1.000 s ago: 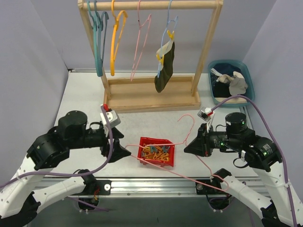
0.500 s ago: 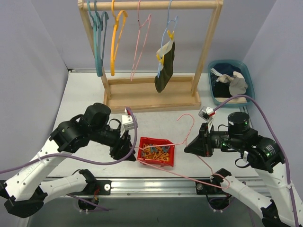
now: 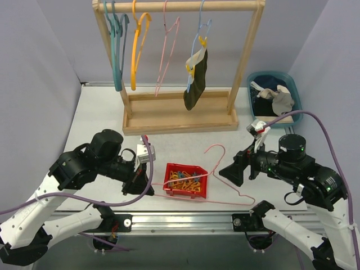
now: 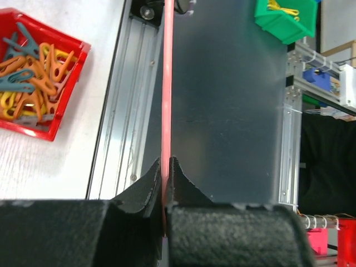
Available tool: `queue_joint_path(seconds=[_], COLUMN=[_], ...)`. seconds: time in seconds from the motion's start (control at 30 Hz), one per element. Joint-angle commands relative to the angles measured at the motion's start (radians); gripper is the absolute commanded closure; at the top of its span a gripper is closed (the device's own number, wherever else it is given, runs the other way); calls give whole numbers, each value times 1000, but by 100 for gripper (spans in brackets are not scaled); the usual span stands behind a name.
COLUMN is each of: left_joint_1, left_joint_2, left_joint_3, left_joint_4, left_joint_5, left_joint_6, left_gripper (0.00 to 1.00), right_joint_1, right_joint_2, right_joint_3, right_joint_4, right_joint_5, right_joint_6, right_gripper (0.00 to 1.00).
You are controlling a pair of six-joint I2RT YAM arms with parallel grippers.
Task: Remove the underwear clipped to the hanger
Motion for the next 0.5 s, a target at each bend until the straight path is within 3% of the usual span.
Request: queue_joint_path(seconds=[0.0, 0.03, 0.1, 0.23, 0.47], left_joint_1=[5, 5, 5, 7, 5], left_joint_2=[-46, -54, -83, -129, -228], left_joint_3=[-5, -11, -10, 27, 111], left_joint_4=[-33, -39, -48, -105, -172], left_joint_5=[-80, -88, -88, -102, -53], left_joint_6=[20, 20, -9, -4, -23], left_gripper=[97, 97, 97, 97, 97], right_joint_1=[-6, -6, -6, -5, 102], right_joint_2=[-36, -55, -64, -72, -136], right_joint_3=[75, 77, 64, -1, -60], right_joint_4=[10, 10, 8, 10, 30], right_joint_5=[346, 365, 320, 62, -126], right_joint_6=[46, 49, 25, -28, -72], right_gripper=[6, 0, 0, 0, 0])
